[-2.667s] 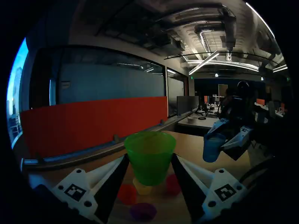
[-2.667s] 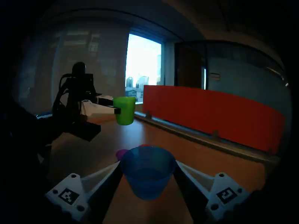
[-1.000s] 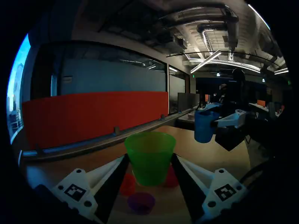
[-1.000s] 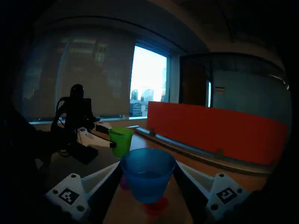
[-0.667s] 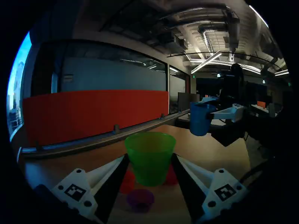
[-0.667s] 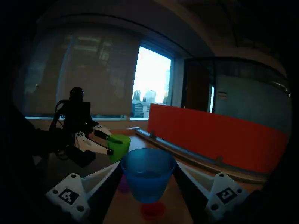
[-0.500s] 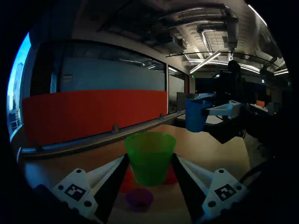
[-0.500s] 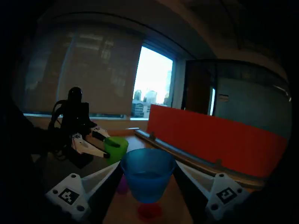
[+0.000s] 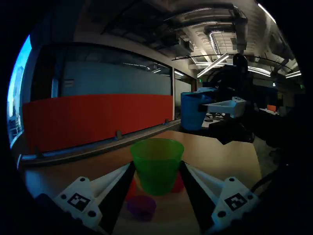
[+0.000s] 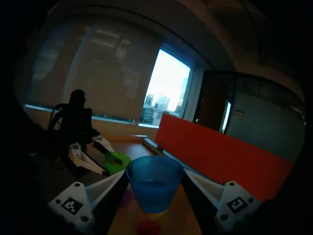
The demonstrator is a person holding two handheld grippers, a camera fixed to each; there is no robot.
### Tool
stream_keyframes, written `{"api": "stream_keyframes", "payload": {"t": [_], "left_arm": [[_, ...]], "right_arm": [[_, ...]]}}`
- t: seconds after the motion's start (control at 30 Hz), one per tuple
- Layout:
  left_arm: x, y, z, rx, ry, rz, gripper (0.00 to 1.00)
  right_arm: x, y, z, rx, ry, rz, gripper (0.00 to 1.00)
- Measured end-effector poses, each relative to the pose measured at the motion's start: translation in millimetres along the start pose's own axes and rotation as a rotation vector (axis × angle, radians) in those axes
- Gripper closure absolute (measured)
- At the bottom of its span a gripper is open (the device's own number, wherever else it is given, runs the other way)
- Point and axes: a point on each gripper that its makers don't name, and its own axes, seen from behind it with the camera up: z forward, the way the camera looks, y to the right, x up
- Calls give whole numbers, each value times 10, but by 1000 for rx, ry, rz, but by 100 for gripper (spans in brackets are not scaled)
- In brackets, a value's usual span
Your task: Pour water
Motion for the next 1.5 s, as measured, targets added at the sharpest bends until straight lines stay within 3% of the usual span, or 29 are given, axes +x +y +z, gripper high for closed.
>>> {"api": "stream_keyframes", "payload": {"t": [0.67,1.5], "left_arm": [[-7,209,-1,-24,10,33,18],[-9,408,-47,-42,26,64,18]], "right_arm": [[254,-36,266,16,13,-203,9],[471,-76,454,23,32,-423,9]]}}
